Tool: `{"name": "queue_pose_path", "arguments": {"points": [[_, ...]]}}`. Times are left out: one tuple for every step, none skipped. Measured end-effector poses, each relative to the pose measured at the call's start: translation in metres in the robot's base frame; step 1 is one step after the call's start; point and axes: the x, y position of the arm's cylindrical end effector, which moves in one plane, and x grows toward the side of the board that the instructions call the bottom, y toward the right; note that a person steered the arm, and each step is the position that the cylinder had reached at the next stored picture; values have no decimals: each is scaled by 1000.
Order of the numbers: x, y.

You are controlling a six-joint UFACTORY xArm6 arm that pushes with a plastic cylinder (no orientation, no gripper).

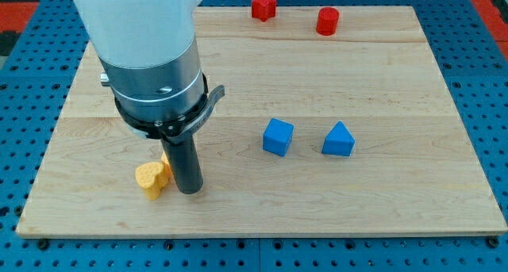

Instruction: Adjust the cube parallel to the triangle

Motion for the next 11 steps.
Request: {"name": "queue_pose_path", "arguments": {"points": [[0,0],[-1,0],[-1,0],[0,6],[-6,57],[-18,76],[-11,90],[-9,119],[-35,172],[-57,142],[-57,115]]}}
